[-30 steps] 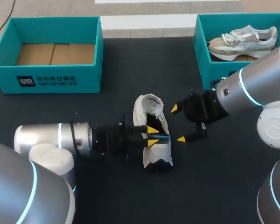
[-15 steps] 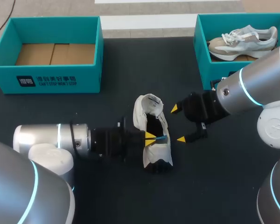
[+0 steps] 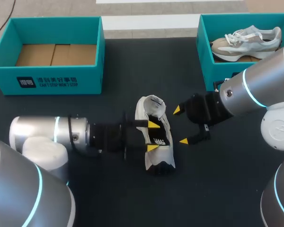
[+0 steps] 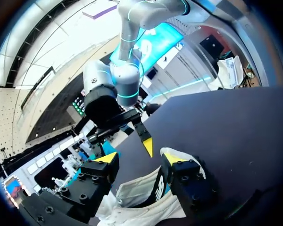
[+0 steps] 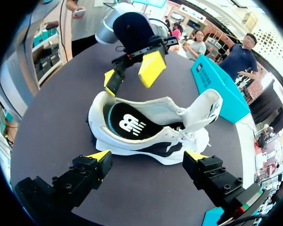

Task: Take the shoe out of the shoebox, open the shoe tongue, remove and reinsert the insole, then place the shoe into the shoebox

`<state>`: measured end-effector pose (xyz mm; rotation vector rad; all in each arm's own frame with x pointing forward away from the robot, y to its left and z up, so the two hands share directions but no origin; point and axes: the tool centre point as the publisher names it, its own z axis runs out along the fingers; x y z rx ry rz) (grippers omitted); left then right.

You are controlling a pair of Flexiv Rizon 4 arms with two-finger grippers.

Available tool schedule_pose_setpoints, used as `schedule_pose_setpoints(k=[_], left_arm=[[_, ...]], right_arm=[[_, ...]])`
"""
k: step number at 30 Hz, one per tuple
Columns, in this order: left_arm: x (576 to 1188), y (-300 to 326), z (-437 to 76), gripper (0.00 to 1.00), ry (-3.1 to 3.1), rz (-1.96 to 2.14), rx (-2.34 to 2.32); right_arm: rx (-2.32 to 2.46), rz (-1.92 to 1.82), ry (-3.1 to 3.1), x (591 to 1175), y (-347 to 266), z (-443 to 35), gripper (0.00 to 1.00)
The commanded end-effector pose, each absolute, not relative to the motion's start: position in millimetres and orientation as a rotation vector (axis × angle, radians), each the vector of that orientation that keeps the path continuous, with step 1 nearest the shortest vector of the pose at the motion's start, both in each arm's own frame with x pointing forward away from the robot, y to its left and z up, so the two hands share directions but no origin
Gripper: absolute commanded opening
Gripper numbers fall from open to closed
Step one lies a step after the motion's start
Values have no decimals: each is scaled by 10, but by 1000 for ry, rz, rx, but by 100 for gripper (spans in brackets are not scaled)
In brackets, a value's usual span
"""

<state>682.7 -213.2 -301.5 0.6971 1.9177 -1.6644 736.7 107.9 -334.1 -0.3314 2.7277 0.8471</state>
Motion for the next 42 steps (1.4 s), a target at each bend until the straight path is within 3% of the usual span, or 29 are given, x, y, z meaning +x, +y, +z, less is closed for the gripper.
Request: schedule_pose_setpoints(k=[1,6,16,29,42], left_arm=[[6838,-2002,-2878,81,1964,-1662,744],[6912,-1963,-2814,83,2044,-1653,809],[7064,-1910,-2644,100,2203,-1667,1221],[7177,-1825,-2559,100,2453,-1646,1429],[7177,-1825,-2559,100,2453,-1646,1429]], right_arm=[[-331,846,2727,7362,1085,-3345,100],[-331,846,2727,7362,1085,-3345,100],[-331,846,2727,7362,1085,-3345,100],[-295,822,2724,7376,1049,-3332,100],[-133,729,2783,7492,436,-2731,100]])
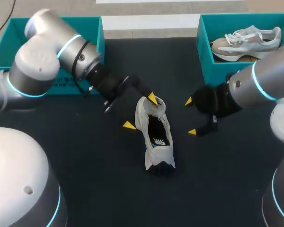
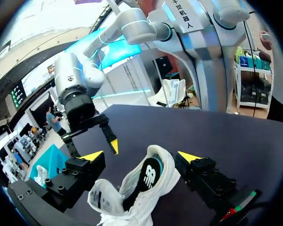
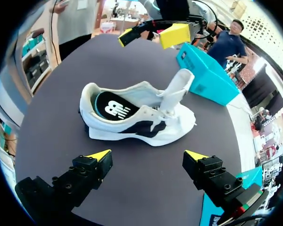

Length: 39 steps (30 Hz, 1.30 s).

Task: Take the shoe out of the shoebox, open the shoe tongue, remove and reinsert the insole, then place the shoe into the shoebox

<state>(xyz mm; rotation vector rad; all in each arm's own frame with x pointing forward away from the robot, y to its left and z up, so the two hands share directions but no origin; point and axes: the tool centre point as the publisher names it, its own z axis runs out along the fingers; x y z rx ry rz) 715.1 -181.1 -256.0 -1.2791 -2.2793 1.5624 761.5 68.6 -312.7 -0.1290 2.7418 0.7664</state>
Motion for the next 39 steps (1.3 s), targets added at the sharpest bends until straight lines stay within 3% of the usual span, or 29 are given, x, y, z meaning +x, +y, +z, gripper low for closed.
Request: schedule_pose_setpoints(k=[1,14,21,22,23,24,26,27,39], left_arm=[[7177,-1825,-2559,100,-2244,1506,-1307],[7377,-1707,-2526,100,-2236,1269,-1518],[7486,-1734,-2459,100,-2221,1123,-1613],[7491,-1738,-2456,92,-2224,1114,-1617],[7503,-1749,-2455,75,-2219,1094,-1633],[7512,-1756,-2456,48,-2206,1084,-1637],[7529,-1776,-2466,25,-2196,1048,-1656],[7536,-1785,-2481,0,-2173,1031,-1678],[7504,-2002,-2606,0,-2026,854,-1927]], right_arm=[[-148,696,2804,7484,392,-2690,100],[-187,651,2885,7409,-48,-2095,100],[-131,627,2879,7394,-92,-2039,100],[-131,627,2879,7394,-92,-2039,100],[-131,627,2879,7394,-92,-2039,100],[-131,627,2879,7394,-92,-2039,100],[-131,627,2879,7394,-92,-2039,100],[-131,627,2879,7394,-92,-2039,100],[-131,627,2879,7394,-92,-2039,100]])
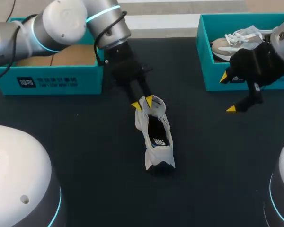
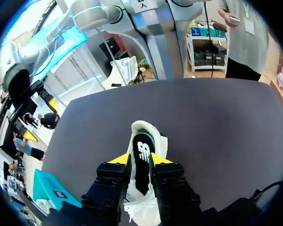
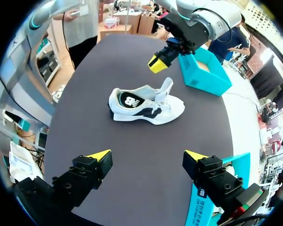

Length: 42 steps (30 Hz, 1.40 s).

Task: Take the shoe out of the shoebox, open the shoe tongue, remove and reinsert the insole, then place the shoe into the shoebox

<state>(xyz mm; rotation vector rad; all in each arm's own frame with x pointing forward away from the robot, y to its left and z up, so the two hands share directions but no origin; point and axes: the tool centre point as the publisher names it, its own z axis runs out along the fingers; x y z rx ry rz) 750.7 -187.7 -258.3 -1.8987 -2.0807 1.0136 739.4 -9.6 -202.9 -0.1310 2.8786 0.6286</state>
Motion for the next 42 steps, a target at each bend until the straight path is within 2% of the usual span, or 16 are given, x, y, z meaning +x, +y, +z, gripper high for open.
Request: schedule_pose_setpoints(k=[1,28,42], left_arm=[[7492,-2022,-2623,0,-2035,842,-1934],[7423,-2076,-2744,0,-2149,758,-1915],[7111,-2075,-3146,0,-2153,654,-1980]], right_arm=[[-131,627,2879,7394,-92,-2039,100],[-131,627,2879,7394,-92,-2039,100],[-131,627,2879,7394,-92,-2039,100]])
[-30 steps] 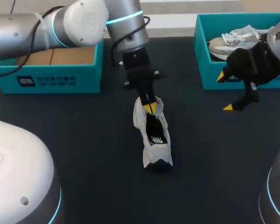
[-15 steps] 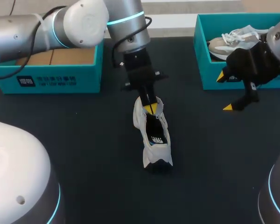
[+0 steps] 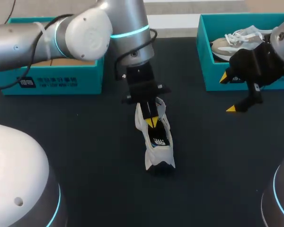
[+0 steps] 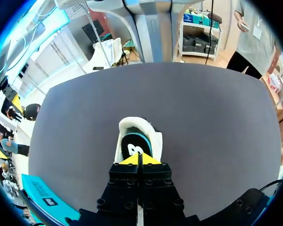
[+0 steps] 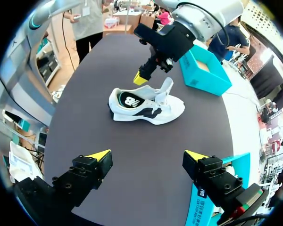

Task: Take the shoe out of the shoebox, open the shoe tongue, remove and reinsert the insole, then place the shoe into the shoebox

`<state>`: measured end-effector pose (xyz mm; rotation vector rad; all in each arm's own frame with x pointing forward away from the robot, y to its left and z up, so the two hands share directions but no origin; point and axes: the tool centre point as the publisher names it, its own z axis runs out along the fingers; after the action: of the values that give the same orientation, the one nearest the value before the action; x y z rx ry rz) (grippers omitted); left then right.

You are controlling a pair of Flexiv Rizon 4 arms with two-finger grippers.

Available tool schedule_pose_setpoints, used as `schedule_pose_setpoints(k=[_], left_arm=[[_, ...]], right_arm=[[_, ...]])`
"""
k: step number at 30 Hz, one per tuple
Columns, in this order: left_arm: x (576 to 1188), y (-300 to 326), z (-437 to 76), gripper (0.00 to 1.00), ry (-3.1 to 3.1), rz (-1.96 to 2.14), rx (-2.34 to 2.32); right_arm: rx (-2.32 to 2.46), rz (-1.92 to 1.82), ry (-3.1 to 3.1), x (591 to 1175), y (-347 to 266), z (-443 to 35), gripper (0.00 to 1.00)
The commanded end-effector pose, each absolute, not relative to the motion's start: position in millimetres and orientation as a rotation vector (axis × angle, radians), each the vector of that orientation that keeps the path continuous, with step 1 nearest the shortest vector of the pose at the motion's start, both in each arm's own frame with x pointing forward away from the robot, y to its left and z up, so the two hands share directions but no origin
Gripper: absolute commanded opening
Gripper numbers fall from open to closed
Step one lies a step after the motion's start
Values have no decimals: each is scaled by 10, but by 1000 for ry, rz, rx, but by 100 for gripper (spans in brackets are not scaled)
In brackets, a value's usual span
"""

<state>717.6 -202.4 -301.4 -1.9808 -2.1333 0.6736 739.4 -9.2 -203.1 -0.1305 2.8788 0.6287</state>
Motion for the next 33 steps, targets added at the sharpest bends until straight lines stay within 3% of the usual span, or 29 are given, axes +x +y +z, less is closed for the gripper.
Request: schedule_pose_setpoints(k=[1,26,33], left_arm=[[7105,-2090,-3188,0,-2147,633,-1982],[7123,-2288,-3921,0,-2304,511,-1928],[7076,-2202,-3785,0,-2325,538,-1926]], right_arm=[[-131,627,2879,7394,-92,-2039,100],[-131,627,2879,7394,-92,-2039,100],[-131,627,2879,7394,-92,-2039,100]])
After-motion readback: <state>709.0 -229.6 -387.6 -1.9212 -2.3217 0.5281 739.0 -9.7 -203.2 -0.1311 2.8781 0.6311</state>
